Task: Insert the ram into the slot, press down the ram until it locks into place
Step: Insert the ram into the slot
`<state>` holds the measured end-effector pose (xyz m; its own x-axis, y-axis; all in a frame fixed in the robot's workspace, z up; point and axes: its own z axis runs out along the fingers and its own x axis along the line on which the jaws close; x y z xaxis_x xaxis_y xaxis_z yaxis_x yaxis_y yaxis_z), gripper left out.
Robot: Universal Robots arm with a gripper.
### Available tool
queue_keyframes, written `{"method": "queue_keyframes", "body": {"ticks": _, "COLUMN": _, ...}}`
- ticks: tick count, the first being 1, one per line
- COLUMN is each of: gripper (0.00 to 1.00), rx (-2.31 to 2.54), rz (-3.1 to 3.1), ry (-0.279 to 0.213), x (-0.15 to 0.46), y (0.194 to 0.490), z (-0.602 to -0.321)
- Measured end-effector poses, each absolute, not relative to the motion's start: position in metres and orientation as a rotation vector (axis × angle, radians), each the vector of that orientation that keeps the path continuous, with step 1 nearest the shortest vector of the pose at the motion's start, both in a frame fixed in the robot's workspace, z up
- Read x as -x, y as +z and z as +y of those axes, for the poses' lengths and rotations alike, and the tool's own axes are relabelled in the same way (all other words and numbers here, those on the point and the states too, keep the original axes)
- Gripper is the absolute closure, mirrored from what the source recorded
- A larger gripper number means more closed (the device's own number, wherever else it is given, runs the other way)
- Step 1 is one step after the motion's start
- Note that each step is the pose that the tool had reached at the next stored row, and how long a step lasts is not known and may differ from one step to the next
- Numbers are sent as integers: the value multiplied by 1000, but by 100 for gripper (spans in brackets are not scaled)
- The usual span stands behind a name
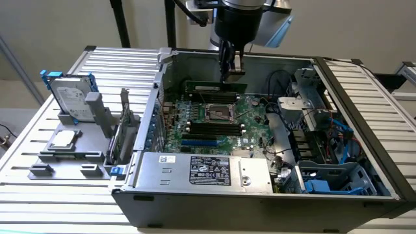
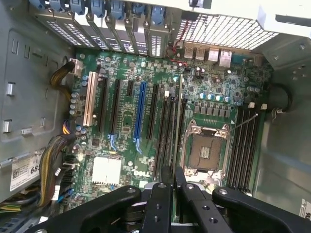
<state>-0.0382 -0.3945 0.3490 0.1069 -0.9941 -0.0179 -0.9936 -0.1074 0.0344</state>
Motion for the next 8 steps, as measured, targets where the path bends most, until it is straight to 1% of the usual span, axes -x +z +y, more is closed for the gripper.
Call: {"method": "queue_keyframes", "body": {"ticks": 8, "gripper": 87, "rx": -2309, "rz": -2113, "ry": -54, "x": 38, "y": 335, "z": -395}}
